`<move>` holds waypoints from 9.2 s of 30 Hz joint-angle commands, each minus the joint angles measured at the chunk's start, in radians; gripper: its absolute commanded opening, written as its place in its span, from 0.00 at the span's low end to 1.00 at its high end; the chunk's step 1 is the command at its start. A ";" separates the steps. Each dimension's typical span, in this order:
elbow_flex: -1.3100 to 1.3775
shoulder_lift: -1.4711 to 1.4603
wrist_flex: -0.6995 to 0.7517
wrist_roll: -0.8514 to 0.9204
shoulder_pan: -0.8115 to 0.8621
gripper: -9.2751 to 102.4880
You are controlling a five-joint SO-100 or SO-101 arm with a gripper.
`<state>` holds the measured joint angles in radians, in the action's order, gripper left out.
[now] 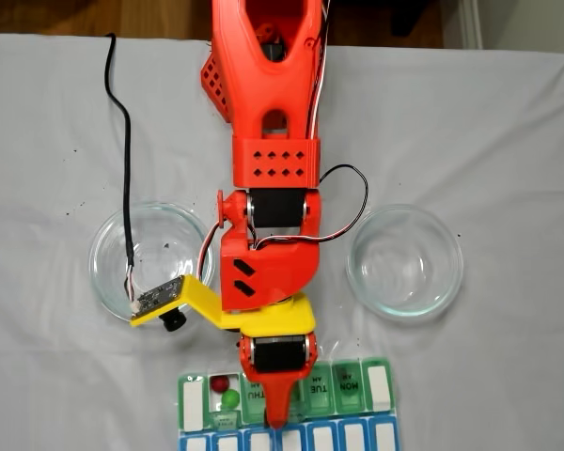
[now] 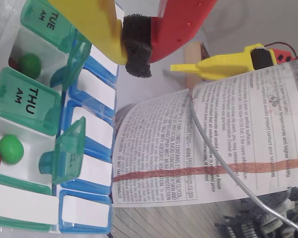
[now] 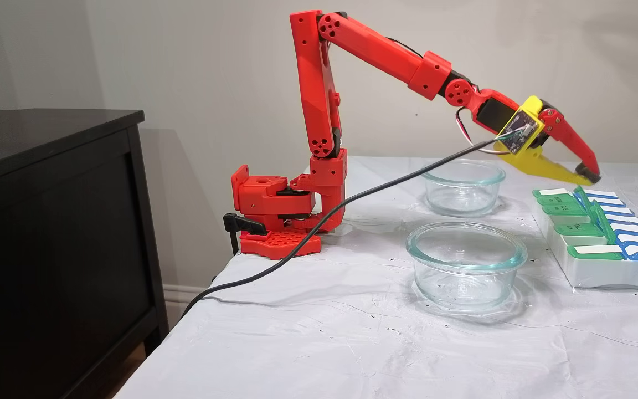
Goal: Sort medicines into box.
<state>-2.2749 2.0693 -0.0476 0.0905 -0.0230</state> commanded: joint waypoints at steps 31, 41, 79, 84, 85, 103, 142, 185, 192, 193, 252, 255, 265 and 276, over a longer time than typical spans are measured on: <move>0.029 -0.044 -0.049 0.043 -0.072 0.08; 0.012 -0.081 -0.002 0.031 -0.061 0.08; 0.097 -0.123 0.387 -0.077 -0.064 0.08; 0.095 -0.135 0.410 -0.074 -0.074 0.08; 0.095 -0.130 0.419 -0.071 -0.077 0.08; -0.038 0.137 0.130 0.276 -0.063 0.08; 0.109 -0.110 -0.176 0.305 0.101 0.08; 0.178 -0.219 0.354 0.167 0.127 0.08; 0.265 -0.333 0.488 0.167 0.135 0.08; 0.265 -0.334 0.505 0.169 0.135 0.08; -0.666 1.135 1.140 0.204 -0.063 0.08; -0.710 1.135 1.193 0.161 -0.095 0.08; -0.718 1.134 1.190 0.173 -0.158 0.09; -0.773 1.134 1.169 -0.336 -0.143 0.08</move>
<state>-3.0265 3.1784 1.1397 0.1411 -0.1764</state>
